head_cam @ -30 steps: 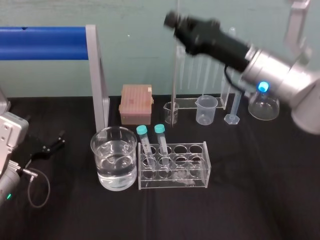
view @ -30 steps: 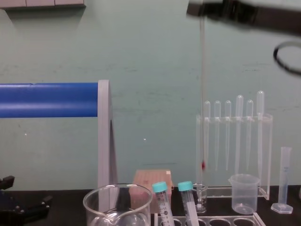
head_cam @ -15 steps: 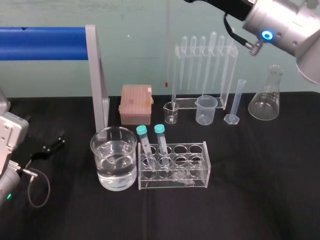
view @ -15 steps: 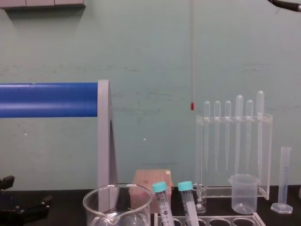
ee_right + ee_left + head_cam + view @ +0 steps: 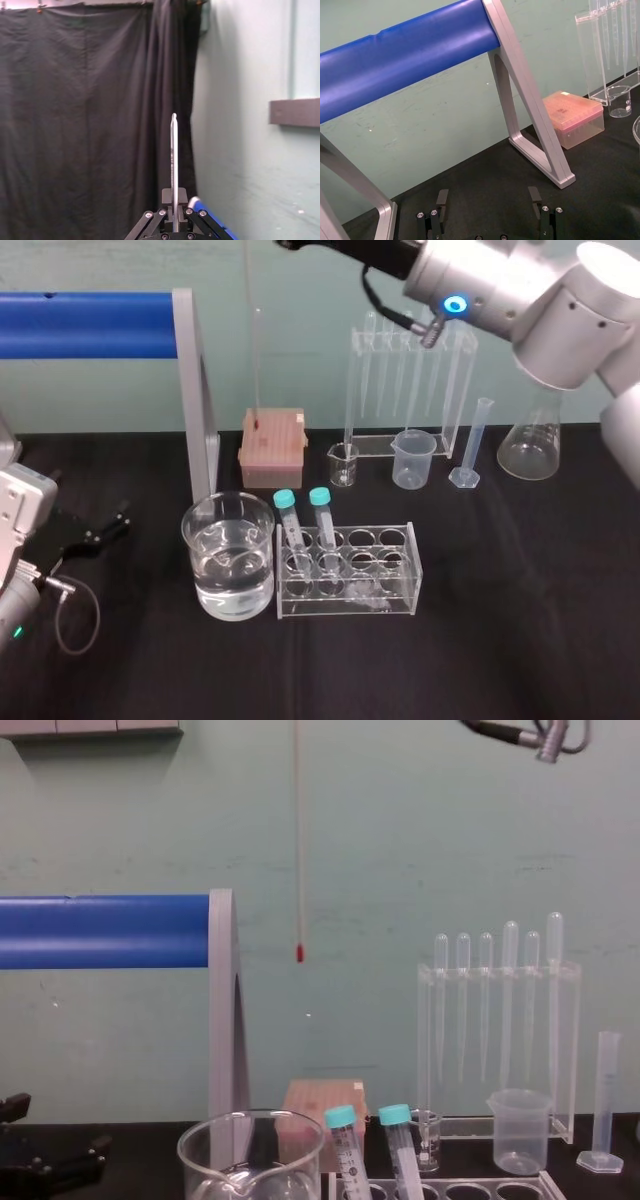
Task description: Hold the thermometer with one hand and immerse one end into the beaker, then reinsert it into the test tube rack.
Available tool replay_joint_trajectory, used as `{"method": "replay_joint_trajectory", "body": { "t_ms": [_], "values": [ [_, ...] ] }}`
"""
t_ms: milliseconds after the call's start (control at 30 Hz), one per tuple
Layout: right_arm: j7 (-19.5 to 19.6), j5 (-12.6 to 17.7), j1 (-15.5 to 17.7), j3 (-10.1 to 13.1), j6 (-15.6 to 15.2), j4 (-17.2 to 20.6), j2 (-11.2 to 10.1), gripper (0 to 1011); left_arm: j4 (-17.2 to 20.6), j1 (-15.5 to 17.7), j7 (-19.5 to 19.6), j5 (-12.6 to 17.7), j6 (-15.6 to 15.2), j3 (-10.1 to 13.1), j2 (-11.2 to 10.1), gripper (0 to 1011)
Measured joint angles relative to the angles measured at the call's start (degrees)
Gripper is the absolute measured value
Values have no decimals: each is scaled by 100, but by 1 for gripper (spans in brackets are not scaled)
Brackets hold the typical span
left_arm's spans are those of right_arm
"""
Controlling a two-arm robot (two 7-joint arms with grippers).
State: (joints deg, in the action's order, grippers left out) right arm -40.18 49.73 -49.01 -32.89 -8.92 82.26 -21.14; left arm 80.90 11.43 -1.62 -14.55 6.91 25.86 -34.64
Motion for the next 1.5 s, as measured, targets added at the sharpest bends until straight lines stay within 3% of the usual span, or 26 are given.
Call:
{"method": "replay_joint_trajectory", "body": {
  "t_ms": [33, 200, 367, 633, 767, 1100, 1500],
  "values": [
    [0, 0, 0, 0, 0, 0, 0, 53, 0, 0, 0, 0, 0, 0, 0, 1008],
    [-322, -65, 1, -439, 170, -448, 172, 53, 0, 0, 0, 0, 0, 0, 0, 1008],
    [-570, -90, 43, -630, 395, -831, 297, 53, 0, 0, 0, 0, 0, 0, 0, 1008],
    [-934, -261, 72, -707, 1108, -1651, 640, 53, 0, 0, 0, 0, 0, 0, 0, 1008],
    [-1033, -366, 64, -719, 1267, -1966, 762, 53, 0, 0, 0, 0, 0, 0, 0, 1008],
    [-1212, -597, 122, -800, 1284, -2446, 907, 53, 0, 0, 0, 0, 0, 0, 0, 1008],
    [-1293, -809, 220, -798, 1277, -2713, 1000, 53, 0, 0, 0, 0, 0, 0, 0, 1008]
  ]
}}
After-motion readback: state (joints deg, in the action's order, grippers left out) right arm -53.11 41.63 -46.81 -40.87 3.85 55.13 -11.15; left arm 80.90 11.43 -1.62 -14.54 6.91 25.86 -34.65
